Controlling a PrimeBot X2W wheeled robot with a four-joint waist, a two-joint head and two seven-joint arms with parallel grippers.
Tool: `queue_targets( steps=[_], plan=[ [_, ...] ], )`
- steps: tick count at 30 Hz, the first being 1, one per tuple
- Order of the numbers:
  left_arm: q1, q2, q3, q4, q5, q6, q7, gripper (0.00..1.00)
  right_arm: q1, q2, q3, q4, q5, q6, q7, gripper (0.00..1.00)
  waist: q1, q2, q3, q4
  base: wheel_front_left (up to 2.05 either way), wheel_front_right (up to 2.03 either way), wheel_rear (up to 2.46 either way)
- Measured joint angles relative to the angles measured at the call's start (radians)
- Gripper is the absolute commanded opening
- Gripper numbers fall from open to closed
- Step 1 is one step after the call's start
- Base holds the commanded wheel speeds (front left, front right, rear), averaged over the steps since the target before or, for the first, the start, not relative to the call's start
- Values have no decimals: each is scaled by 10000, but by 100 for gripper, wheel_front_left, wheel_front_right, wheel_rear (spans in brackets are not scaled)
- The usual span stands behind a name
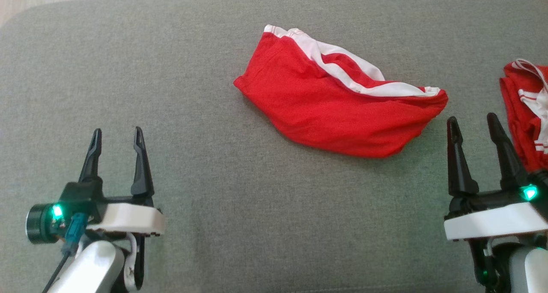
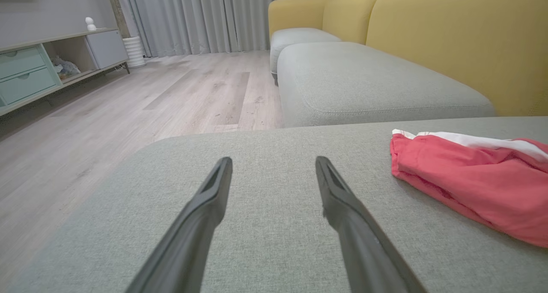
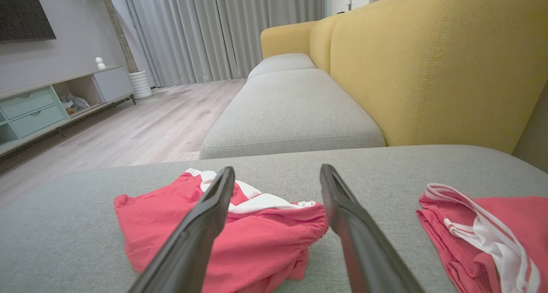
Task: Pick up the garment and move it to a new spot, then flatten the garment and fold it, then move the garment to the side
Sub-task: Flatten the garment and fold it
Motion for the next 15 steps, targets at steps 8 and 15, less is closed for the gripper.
queue_targets(
  steps=[8, 15],
  plan=[
    [-205, 90, -199, -107, -86, -337, 462, 100, -26, 6, -19, -92, 12, 0, 13, 100, 1, 0, 265, 23, 0, 0, 0],
    [-3239, -420, -1239, 1032, -562, -2226, 2539, 100, -154, 10, -40, -267, 12, 0, 144, 100, 2, 0, 866, -64, 0, 0, 0]
  ],
)
